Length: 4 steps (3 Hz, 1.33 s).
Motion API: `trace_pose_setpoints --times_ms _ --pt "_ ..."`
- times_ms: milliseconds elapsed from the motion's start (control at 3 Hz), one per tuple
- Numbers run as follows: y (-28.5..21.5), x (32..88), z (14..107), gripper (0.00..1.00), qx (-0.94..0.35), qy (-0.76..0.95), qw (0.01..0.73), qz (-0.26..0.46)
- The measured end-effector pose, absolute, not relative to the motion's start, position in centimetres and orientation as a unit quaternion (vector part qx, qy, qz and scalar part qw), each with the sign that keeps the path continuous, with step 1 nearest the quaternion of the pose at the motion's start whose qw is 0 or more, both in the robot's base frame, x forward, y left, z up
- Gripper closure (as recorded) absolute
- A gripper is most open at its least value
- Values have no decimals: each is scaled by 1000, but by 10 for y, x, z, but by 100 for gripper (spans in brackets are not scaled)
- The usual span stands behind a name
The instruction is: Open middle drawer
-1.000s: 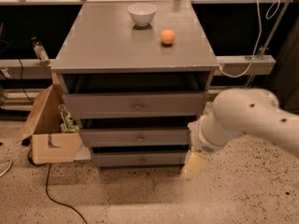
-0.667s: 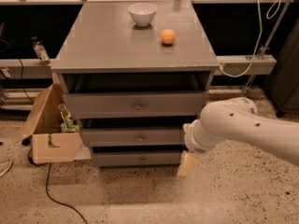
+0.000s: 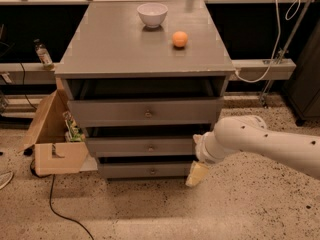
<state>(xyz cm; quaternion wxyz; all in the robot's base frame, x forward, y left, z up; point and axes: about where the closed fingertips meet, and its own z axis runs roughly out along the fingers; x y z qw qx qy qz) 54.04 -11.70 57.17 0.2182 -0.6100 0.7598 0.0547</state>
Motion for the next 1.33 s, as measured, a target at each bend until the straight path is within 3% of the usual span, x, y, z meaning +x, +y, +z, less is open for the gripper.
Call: trace_pose_setpoints --times_ms 667,1000,1333 --pt "-108 574 531 0 -657 721 216 34" --pt "-102 625 470 0 -675 699 227 63" --pt "-102 630 465 0 -676 699 225 58"
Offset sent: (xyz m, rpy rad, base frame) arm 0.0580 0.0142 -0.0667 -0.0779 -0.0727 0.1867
